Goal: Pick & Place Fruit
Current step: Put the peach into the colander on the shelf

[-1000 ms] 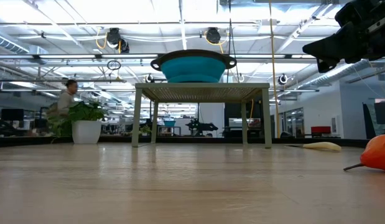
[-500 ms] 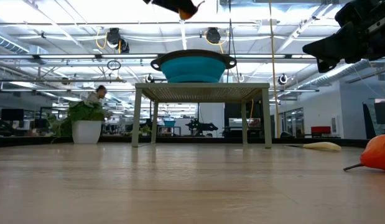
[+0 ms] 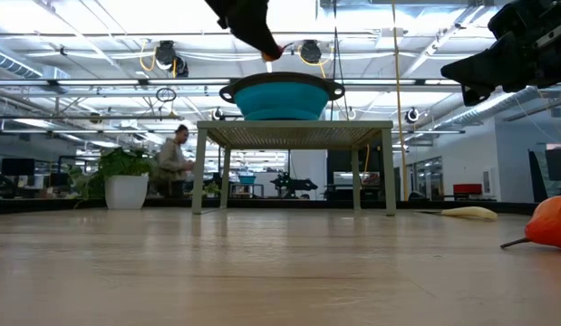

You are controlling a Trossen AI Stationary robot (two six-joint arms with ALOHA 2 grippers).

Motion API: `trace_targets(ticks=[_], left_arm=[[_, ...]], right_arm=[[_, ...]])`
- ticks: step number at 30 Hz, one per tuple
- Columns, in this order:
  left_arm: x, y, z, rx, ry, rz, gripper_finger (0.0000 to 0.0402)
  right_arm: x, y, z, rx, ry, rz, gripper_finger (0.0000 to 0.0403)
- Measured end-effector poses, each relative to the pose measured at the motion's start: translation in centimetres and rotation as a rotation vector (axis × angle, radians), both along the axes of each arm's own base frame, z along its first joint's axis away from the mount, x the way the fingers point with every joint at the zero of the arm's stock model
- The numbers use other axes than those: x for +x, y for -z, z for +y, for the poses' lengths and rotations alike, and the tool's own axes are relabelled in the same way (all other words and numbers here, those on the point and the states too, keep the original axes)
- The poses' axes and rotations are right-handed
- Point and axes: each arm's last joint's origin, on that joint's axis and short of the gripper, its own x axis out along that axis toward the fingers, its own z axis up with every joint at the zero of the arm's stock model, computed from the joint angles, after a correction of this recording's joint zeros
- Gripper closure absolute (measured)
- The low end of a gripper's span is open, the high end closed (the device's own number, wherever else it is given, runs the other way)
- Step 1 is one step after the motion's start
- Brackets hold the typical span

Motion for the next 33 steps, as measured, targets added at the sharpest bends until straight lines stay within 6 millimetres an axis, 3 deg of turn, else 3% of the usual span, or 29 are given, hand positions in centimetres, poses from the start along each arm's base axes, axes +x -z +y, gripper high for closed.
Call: trace_targets(ticks=[17,33], left_arm=[[-0.1,-0.2,4.8,0.028,-0.115,-0.002,0.0309],[-2.1,-3.8,7.6,0.041,-0.185,-0.173,0.0309]], right_arm=[[0.0,0.0,0.0,0.000,0.000,0.000,0.0399],[0.0,0.0,0.0,0.000,0.000,-0.001,0.0399]])
